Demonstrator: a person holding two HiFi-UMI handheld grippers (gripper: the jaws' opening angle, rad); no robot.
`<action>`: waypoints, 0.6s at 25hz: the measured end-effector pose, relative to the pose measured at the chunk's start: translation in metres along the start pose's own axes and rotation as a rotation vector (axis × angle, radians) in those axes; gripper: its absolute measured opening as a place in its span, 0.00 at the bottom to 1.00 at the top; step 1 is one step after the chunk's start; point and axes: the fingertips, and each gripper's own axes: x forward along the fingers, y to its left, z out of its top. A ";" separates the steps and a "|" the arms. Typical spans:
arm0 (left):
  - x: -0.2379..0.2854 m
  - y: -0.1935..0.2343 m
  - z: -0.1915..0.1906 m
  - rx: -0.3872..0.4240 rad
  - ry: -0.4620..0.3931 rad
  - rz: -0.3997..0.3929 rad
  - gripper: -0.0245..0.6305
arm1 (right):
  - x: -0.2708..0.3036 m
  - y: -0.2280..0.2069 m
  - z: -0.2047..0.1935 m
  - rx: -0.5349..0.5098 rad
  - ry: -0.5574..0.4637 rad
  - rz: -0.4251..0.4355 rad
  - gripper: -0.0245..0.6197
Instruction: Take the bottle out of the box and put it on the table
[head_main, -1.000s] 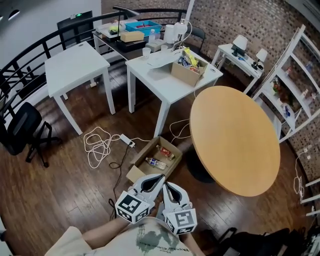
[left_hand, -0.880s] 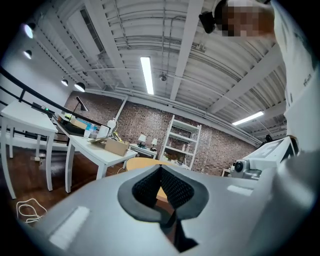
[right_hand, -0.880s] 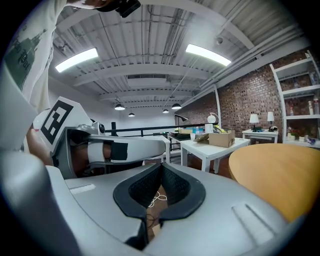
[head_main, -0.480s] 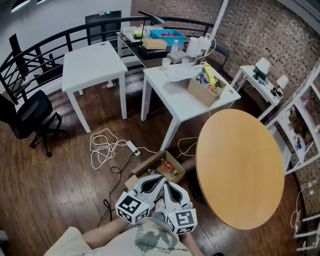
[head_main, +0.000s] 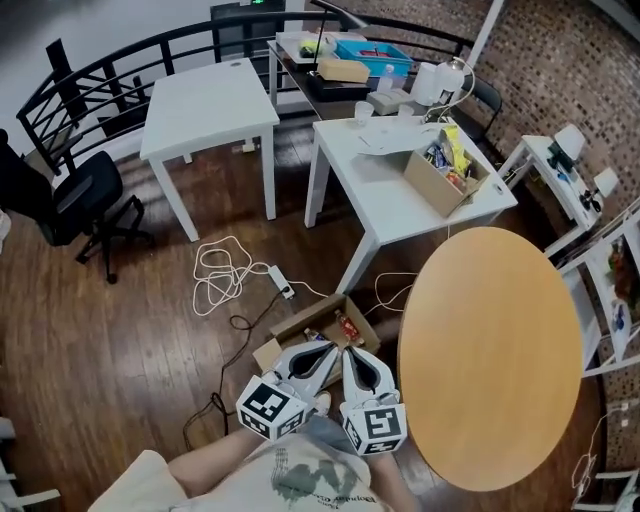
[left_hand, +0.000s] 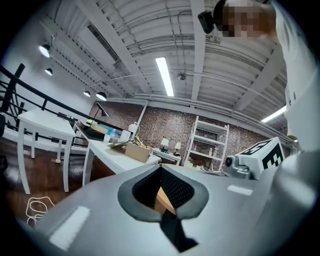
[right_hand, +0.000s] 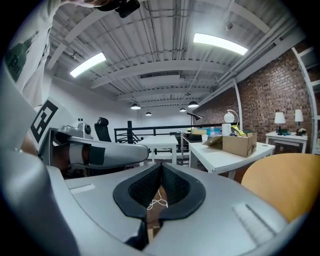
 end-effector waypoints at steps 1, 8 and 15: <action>0.004 0.003 -0.003 -0.003 0.002 0.013 0.03 | 0.004 -0.004 -0.004 0.001 0.008 0.009 0.04; 0.027 0.038 -0.032 -0.054 0.014 0.127 0.03 | 0.040 -0.025 -0.035 0.017 0.078 0.093 0.04; 0.046 0.081 -0.075 -0.110 0.021 0.239 0.03 | 0.085 -0.042 -0.083 -0.008 0.174 0.179 0.04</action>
